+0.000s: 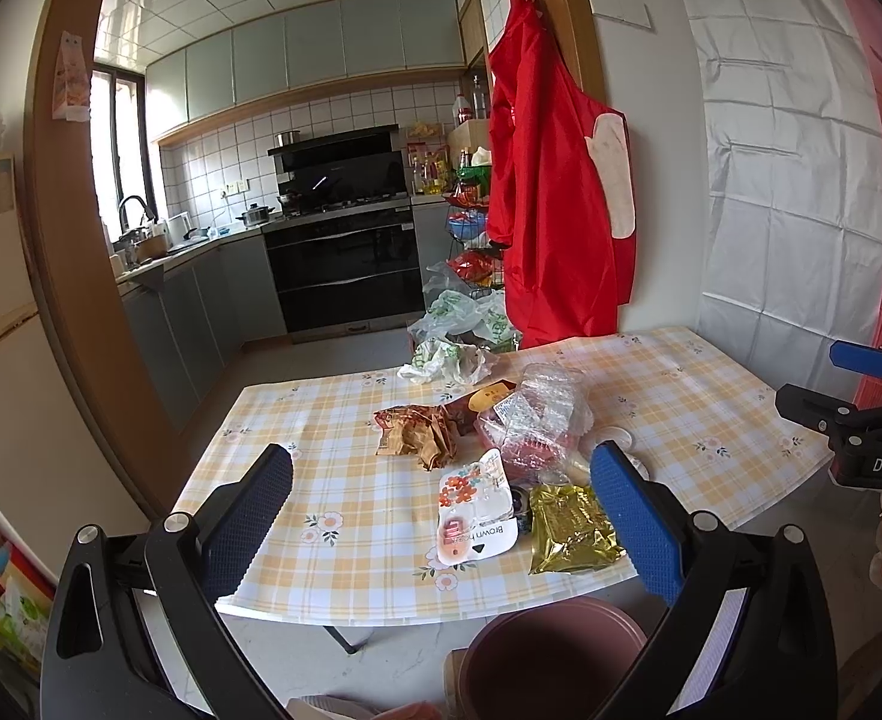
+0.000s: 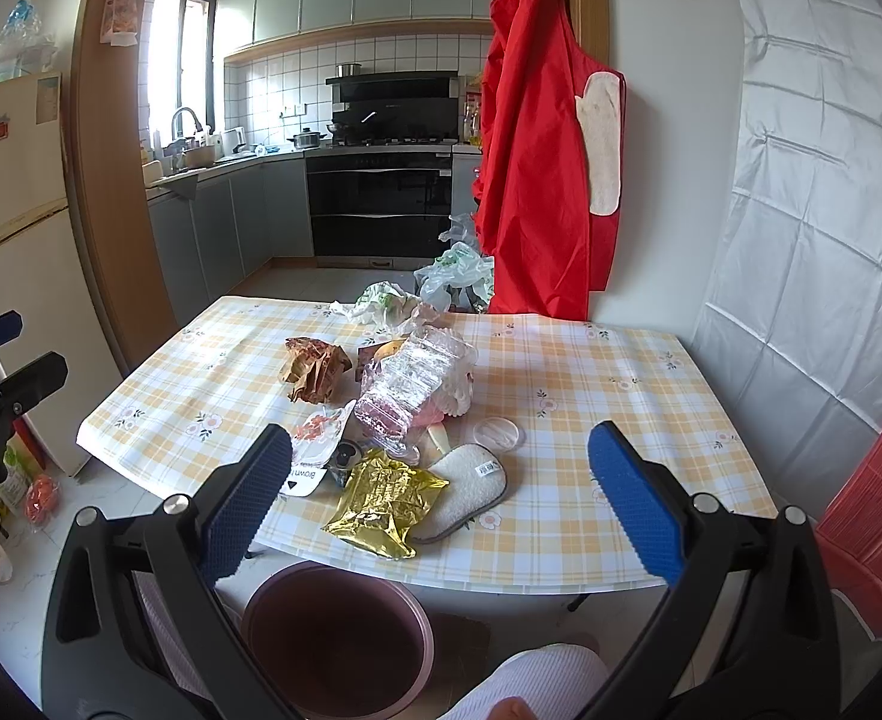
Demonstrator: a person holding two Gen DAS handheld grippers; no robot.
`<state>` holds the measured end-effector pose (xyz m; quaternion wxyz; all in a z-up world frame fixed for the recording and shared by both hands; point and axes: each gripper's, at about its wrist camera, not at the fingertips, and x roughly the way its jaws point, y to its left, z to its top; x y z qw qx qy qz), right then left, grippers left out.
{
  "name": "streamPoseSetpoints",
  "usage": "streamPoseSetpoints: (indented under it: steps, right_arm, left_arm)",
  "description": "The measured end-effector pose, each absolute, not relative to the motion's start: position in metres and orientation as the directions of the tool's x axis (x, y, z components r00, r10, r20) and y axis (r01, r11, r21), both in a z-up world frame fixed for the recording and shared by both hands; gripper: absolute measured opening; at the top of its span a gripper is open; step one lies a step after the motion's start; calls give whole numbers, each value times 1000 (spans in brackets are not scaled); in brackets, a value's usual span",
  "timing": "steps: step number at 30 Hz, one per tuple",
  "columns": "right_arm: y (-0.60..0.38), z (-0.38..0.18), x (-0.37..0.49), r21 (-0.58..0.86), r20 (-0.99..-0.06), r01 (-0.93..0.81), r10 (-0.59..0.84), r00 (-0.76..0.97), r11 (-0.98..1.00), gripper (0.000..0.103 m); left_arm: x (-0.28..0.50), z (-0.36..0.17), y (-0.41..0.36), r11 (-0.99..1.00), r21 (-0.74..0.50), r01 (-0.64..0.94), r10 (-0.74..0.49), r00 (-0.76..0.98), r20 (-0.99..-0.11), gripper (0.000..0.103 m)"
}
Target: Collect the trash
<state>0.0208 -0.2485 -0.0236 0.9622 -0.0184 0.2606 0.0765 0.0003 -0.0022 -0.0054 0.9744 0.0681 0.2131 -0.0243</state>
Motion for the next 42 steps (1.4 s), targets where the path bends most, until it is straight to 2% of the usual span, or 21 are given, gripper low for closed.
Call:
streamPoseSetpoints:
  steps: [29,33,38,42]
  right_arm:
    - [-252,-34,23,48,-506,-171,172,845,984,97]
    - [-258,-48,33,101,-499,-183,209,841,978,97]
    - [-265,-81,57,148,-525,-157,212,824,977,97]
    - [-267,-109,75,150,-559,-134,195,806,980,97]
  left_arm:
    - [2,-9,1,992,99,73,-27,914,-405,97]
    - [14,-23,9,993,65,100,-63,903,-425,97]
    - [38,-61,29,989,-59,139,-150,865,-479,97]
    - [49,-89,37,992,-66,111,-129,866,-483,97]
